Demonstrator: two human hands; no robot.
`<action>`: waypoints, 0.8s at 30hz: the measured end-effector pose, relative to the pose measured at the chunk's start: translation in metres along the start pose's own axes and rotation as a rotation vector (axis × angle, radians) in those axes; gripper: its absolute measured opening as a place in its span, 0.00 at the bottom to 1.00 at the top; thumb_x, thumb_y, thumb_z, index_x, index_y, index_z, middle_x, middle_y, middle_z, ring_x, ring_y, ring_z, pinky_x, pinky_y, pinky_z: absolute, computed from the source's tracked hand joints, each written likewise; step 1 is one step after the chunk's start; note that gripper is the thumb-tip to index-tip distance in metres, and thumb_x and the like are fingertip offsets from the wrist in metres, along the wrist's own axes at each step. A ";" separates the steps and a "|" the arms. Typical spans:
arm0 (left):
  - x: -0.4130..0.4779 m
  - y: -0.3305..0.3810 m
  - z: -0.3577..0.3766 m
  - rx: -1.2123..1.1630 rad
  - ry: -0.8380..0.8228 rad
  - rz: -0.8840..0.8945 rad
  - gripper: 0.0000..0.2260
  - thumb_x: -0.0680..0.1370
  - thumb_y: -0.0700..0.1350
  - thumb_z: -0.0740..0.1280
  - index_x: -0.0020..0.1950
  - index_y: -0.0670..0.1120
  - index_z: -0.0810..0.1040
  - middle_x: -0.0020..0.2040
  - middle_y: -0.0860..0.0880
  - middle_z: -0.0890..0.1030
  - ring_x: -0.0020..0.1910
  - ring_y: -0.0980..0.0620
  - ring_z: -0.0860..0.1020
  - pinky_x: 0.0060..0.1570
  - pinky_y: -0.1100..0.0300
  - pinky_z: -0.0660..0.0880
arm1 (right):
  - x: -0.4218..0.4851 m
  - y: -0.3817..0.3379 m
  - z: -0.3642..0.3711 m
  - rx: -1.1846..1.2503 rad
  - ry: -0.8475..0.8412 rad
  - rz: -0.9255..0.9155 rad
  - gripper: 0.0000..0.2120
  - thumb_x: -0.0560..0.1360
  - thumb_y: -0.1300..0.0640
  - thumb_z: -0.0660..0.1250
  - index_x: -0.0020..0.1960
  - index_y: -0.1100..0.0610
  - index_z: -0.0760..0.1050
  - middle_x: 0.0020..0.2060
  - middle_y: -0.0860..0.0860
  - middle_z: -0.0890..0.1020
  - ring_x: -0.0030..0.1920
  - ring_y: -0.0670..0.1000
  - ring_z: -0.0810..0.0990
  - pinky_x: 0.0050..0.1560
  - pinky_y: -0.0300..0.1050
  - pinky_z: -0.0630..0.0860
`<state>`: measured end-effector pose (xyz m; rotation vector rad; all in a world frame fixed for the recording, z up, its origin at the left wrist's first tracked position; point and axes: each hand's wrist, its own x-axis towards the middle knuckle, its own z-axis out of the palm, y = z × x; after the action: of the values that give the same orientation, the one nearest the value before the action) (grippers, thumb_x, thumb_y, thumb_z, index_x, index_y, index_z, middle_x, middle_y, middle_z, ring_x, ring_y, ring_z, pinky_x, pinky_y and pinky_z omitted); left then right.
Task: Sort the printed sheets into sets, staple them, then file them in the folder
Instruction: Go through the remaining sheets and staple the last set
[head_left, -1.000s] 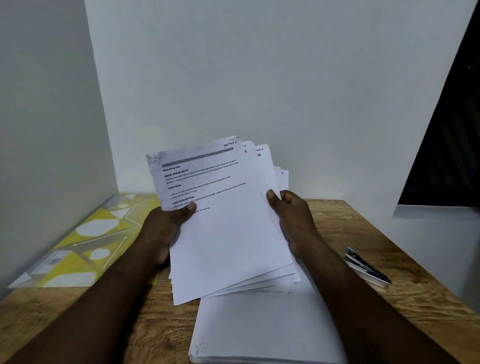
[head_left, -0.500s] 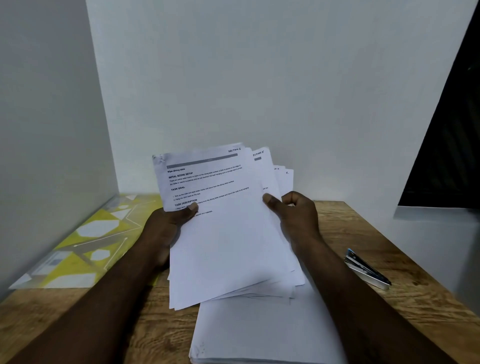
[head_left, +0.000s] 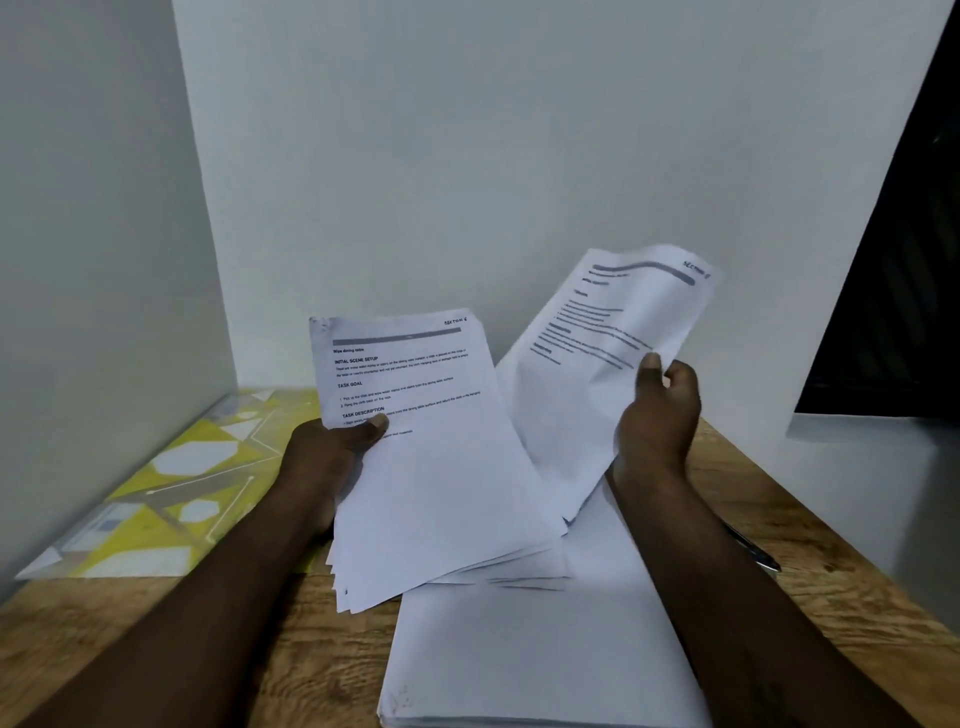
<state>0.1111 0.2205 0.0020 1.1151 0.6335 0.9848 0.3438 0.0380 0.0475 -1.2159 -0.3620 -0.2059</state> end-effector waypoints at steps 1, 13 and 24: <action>0.001 0.000 0.000 0.011 0.004 0.005 0.10 0.76 0.36 0.77 0.56 0.42 0.85 0.47 0.47 0.89 0.43 0.47 0.88 0.38 0.58 0.82 | -0.004 -0.003 0.002 0.064 -0.066 -0.005 0.15 0.86 0.52 0.64 0.43 0.53 0.65 0.35 0.47 0.64 0.36 0.47 0.63 0.42 0.45 0.65; -0.002 0.002 0.001 0.137 0.050 0.017 0.08 0.72 0.39 0.80 0.48 0.43 0.85 0.39 0.50 0.87 0.37 0.48 0.86 0.38 0.60 0.79 | -0.002 -0.007 -0.003 0.475 -0.264 0.232 0.23 0.75 0.40 0.77 0.55 0.59 0.79 0.53 0.60 0.80 0.55 0.58 0.80 0.65 0.58 0.75; -0.021 0.016 0.007 0.172 -0.022 -0.024 0.04 0.77 0.37 0.73 0.51 0.40 0.86 0.46 0.42 0.88 0.41 0.43 0.87 0.43 0.51 0.83 | -0.030 0.021 0.017 -0.468 -0.304 -0.012 0.13 0.77 0.47 0.76 0.42 0.53 0.77 0.34 0.45 0.80 0.36 0.48 0.76 0.38 0.42 0.71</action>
<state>0.1021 0.2004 0.0184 1.2652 0.7227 0.9089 0.3205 0.0597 0.0226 -1.7138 -0.6083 -0.1177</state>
